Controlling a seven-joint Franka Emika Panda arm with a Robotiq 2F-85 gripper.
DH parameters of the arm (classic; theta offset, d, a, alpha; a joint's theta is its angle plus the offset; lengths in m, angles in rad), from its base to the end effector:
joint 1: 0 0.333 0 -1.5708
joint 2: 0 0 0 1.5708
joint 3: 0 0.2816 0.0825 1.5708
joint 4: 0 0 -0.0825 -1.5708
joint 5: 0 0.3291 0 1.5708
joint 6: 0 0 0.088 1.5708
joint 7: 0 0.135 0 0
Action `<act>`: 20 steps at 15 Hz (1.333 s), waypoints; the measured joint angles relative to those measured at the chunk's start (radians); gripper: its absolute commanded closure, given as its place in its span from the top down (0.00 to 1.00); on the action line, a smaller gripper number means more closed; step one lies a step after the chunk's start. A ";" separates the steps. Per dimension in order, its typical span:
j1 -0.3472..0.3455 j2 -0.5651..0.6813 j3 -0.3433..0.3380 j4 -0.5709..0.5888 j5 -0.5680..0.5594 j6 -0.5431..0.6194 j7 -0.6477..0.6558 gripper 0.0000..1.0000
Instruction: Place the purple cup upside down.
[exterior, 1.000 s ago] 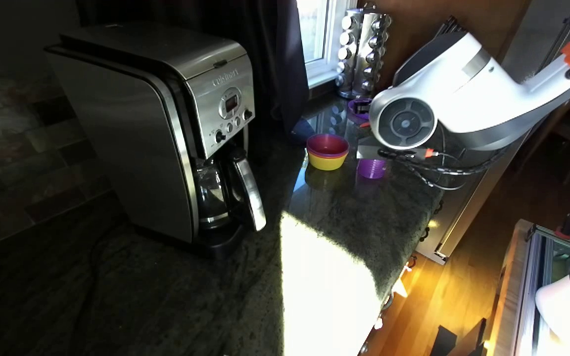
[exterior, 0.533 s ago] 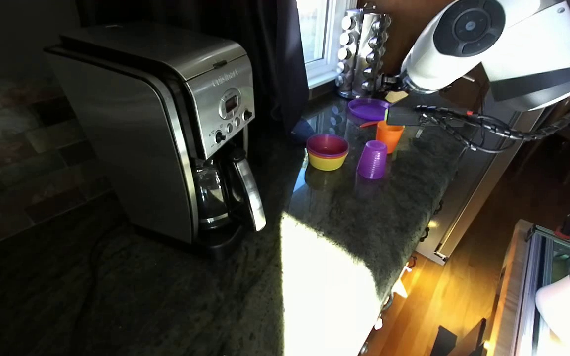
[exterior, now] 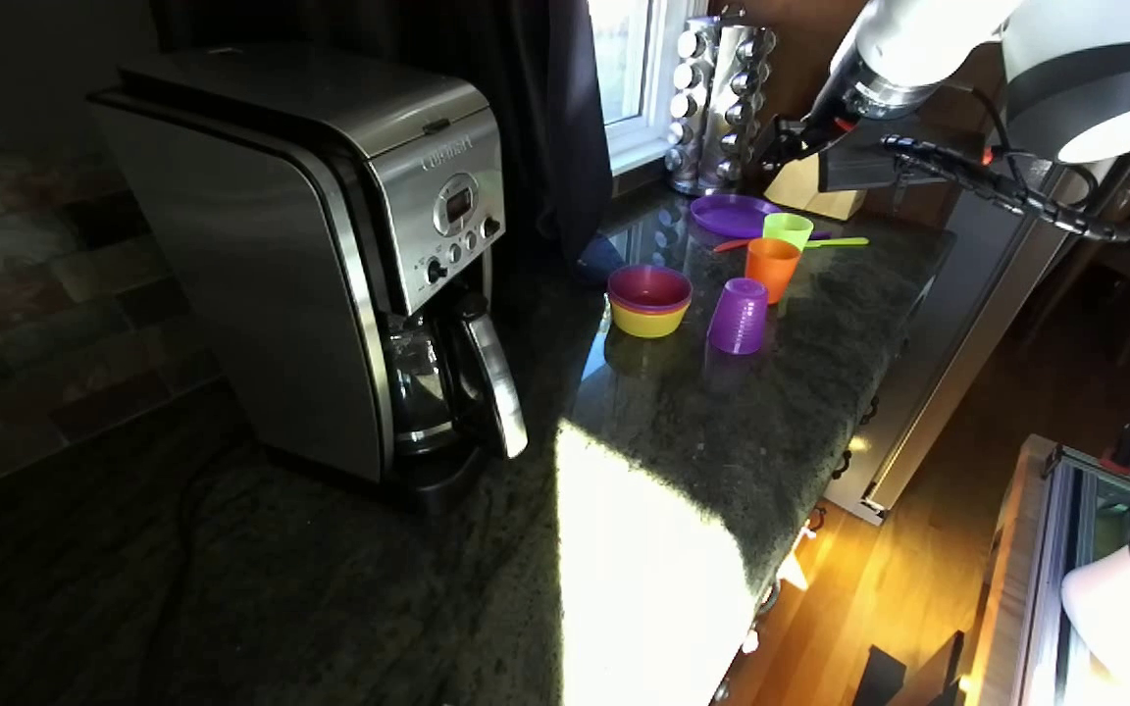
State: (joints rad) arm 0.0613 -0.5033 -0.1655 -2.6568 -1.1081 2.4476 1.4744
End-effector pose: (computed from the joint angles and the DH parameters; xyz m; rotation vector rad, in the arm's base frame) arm 0.3829 -0.0551 0.4084 2.4010 -0.9995 0.9384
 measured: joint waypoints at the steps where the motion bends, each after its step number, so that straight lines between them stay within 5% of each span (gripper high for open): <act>1: 0.000 -0.005 -0.020 -0.003 0.037 0.039 -0.071 1.00; 8: 0.101 -0.016 -0.175 -0.020 0.370 0.050 -0.581 1.00; 11: 0.011 -0.019 -0.072 -0.020 0.545 0.018 -0.755 1.00; 15: -0.120 -0.022 0.073 -0.021 0.608 0.006 -0.851 1.00; 20: -0.172 -0.021 0.122 -0.030 0.715 0.006 -0.963 1.00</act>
State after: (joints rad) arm -0.1104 -0.5244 -0.0436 -2.6864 -0.3928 2.4539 0.5111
